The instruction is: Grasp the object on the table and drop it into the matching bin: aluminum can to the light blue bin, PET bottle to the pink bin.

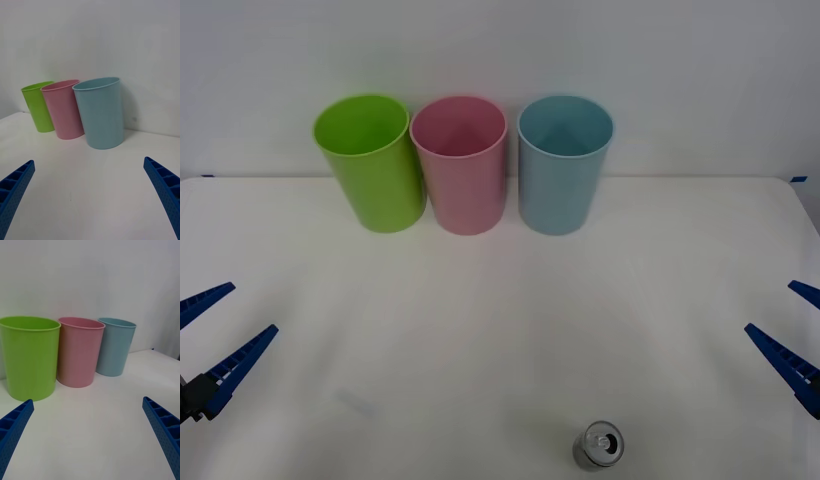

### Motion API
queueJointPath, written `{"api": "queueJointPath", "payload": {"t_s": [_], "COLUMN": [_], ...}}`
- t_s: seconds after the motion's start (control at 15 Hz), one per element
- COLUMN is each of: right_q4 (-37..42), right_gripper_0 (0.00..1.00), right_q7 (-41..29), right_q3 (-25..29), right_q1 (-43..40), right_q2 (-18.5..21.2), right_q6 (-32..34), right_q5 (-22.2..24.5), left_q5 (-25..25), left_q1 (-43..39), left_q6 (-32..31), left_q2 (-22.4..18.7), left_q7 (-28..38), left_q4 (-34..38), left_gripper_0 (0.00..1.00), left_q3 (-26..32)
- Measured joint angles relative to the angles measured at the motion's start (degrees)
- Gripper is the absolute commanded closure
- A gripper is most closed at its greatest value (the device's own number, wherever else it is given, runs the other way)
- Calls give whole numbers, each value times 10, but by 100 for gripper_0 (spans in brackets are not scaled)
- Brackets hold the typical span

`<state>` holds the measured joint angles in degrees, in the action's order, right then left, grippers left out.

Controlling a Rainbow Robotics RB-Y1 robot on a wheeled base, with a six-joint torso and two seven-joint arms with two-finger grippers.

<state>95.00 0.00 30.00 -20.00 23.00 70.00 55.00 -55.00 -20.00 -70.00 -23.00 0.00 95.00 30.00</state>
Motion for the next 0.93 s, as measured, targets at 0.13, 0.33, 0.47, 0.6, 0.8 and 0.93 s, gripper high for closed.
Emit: {"api": "queueJointPath", "payload": {"t_s": [0.13, 0.33, 0.47, 0.6, 0.8, 0.93], "right_q4": [0, 6, 12, 12, 12, 12], "right_gripper_0": [0, 0, 0, 0, 0, 0], "right_q7": [0, -1, 0, 2, 8, 13], "right_q3": [0, -3, -5, -7, -10, -10], "right_q1": [0, -8, -16, -26, -49, -64], "right_q2": [0, 3, 10, 24, 49, 60], "right_q6": [0, 4, 5, 11, 27, 39], "right_q5": [0, 9, 8, 7, 4, 4], "left_q5": [0, 0, 0, 0, 0, 0], "left_q1": [0, 0, 0, 0, 0, 0], "left_q6": [0, 0, 0, 0, 0, 0], "left_q2": [0, 0, 0, 0, 0, 0], "left_q7": [0, 0, 0, 0, 0, 0], "left_q4": [0, 0, 0, 0, 0, 0], "left_gripper_0": [0, 0, 0, 0, 0, 0], "left_q3": [0, 0, 0, 0, 0, 0]}}
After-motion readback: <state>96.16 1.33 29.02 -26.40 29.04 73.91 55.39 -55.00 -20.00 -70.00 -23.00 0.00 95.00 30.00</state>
